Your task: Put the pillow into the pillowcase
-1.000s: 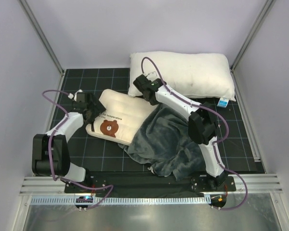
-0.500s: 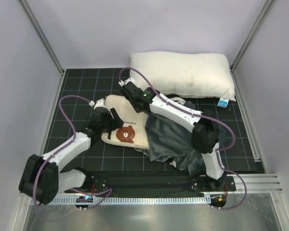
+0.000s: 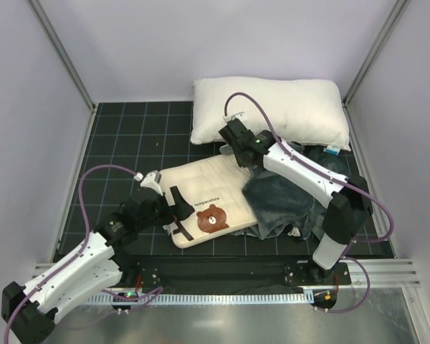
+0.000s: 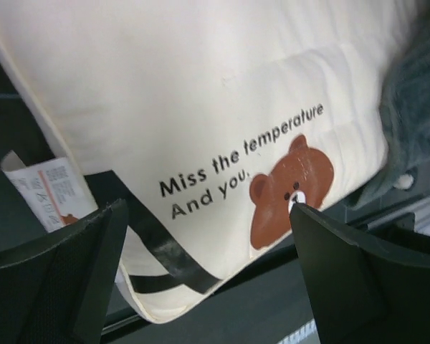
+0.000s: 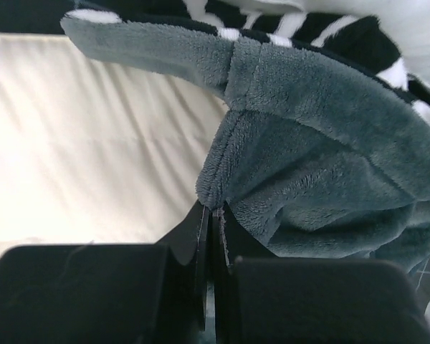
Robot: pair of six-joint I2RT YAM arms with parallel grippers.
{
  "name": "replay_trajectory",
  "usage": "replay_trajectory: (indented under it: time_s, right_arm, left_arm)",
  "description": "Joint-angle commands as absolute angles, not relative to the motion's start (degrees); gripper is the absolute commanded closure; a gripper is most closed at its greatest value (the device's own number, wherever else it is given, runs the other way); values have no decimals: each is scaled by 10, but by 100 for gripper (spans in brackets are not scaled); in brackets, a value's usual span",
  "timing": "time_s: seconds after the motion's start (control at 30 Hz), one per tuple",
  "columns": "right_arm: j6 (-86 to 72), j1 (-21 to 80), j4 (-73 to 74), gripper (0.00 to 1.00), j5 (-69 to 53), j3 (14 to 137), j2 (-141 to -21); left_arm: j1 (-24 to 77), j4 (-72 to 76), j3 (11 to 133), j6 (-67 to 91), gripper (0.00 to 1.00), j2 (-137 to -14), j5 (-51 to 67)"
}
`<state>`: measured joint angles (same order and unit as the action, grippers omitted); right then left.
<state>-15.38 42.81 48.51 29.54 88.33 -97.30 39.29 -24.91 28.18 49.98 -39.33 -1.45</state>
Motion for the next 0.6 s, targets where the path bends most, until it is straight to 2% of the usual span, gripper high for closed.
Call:
replay_trajectory:
  time_s: [0.0,0.33,0.53,0.57]
  right_arm:
    - [-164,435,473,96,291,875,-980]
    - [-155,437,490,96,276,984,-1078]
    - [-149,439,489,96,261,1021,-1114]
    - [-150,440,487,96,257,1022,-1115]
  left_arm:
    - [381,-296,327,505,0,-421,-119]
    - [226,-157,266,529,0,-586,-85]
    - [216,-54,259,502,1,-626,-38]
    - [215,-40,260,498,12,-634,-11]
